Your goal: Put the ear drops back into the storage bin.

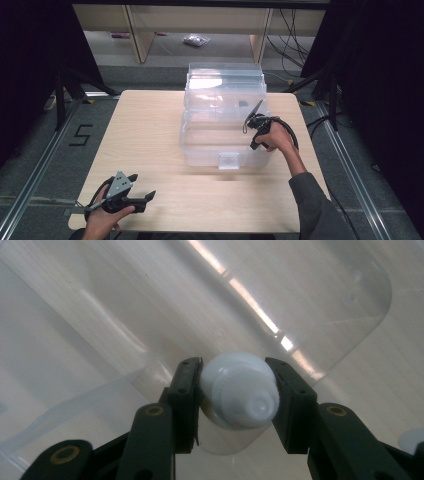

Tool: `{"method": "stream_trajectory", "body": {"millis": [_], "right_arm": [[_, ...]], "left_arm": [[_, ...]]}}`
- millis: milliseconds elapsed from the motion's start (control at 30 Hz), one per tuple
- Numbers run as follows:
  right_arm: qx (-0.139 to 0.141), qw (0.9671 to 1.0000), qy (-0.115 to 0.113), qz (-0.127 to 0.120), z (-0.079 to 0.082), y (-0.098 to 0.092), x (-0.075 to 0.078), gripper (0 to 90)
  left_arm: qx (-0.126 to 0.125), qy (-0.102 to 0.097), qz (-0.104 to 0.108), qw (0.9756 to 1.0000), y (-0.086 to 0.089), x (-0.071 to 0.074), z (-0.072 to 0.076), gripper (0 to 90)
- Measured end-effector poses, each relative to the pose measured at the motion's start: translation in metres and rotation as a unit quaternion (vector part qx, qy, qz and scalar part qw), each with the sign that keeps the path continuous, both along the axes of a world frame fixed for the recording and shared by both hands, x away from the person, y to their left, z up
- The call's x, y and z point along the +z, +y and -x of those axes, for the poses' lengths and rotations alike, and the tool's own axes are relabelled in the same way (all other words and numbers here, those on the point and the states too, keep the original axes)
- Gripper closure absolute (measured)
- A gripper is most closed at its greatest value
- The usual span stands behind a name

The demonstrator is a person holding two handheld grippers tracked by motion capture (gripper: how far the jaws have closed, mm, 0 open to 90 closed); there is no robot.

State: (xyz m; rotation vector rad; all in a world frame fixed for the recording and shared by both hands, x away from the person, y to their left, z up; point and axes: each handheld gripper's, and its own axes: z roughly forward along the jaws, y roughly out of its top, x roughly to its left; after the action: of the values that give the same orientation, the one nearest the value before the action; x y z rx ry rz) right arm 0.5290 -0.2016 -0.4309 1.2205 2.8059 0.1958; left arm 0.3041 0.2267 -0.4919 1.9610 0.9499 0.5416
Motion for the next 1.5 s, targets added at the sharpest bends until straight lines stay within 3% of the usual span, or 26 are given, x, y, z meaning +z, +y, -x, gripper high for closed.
{"method": "stream_trajectory", "body": {"millis": [67,100,133,333,433,467,533,567,800,833,933,967,1033,1100,1133,1233,1333,1500], "right_arm": [[-0.004,1.0,0.005,0.0,0.0,0.001,0.0,60.0],[0.008,1.0,-0.002,0.0,-0.001,0.001,-0.002,60.0],[-0.006,1.0,0.006,0.0,0.0,0.003,-0.002,60.0],[-0.008,0.9999,0.009,0.003,0.0,0.004,-0.002,59.8],[0.004,1.0,0.002,0.003,0.0,0.003,0.0,59.8],[-0.009,0.9999,0.006,0.007,0.002,0.004,0.0,59.7],[-0.007,0.9999,0.014,0.005,0.002,0.003,0.002,59.4],[-0.009,0.9999,0.004,0.011,0.003,0.004,0.002,59.2],[-0.006,1.0,-0.003,0.007,0.006,0.004,0.007,52.1],[0.023,0.9994,-0.025,0.01,0.005,0.002,0.007,49.8],[0.029,0.9988,-0.04,0.005,0.006,0.005,0.013,44.8],[0.015,0.9989,-0.043,0.004,0.007,0.008,0.016,42.6],[0.039,0.9972,-0.063,0.003,0.007,0.007,0.019,40.5],[0.027,0.9978,-0.06,-0.008,0.009,0.01,0.025,38.6],[0.041,0.9965,-0.072,-0.01,0.008,0.009,0.027,38.2],[0.023,0.9971,-0.07,-0.019,0.011,0.012,0.031,36.1],[0.034,0.9964,-0.074,-0.022,0.012,0.012,0.033,34.6],[0.024,0.9955,-0.082,-0.043,0.018,0.015,0.039,32.1]], "left_arm": [[0.0,0.0,0.0,1.0,0.0,0.0,0.0,15.5],[0.0,0.0,0.0,1.0,0.0,0.0,0.0,15.5],[0.0,0.0,0.0,1.0,0.0,0.0,0.0,15.5],[0.0,0.0,0.0,1.0,0.0,0.0,0.0,15.5],[0.0,0.0,0.0,1.0,0.0,0.0,0.0,15.5],[0.0,0.0,0.0,1.0,0.0,0.0,0.0,15.5],[-0.001,0.0,0.0,1.0,0.0,0.0,0.0,15.5],[0.0,0.0,0.0,1.0,0.0,0.0,0.0,15.5],[-0.001,0.0,0.0,1.0,0.0,0.0,0.0,15.5],[-0.001,0.001,-0.001,1.0,0.0,0.0,0.0,15.5],[0.0,0.001,-0.001,1.0,0.0,0.0,0.0,15.5],[0.0,0.0,0.0,1.0,0.0,0.0,0.0,15.5],[-0.001,0.0,0.0,1.0,0.0,0.0,-0.001,15.5],[0.0,0.0,0.0,1.0,0.0,0.0,0.0,15.5],[0.0,0.0,0.001,1.0,0.0,0.0,0.0,15.5],[0.0,0.0,0.001,1.0,0.0,0.0,0.0,15.5],[0.002,0.001,-0.002,1.0,0.0,0.0,0.0,15.5],[0.0,0.001,-0.001,1.0,0.0,0.0,0.0,15.5]]}}
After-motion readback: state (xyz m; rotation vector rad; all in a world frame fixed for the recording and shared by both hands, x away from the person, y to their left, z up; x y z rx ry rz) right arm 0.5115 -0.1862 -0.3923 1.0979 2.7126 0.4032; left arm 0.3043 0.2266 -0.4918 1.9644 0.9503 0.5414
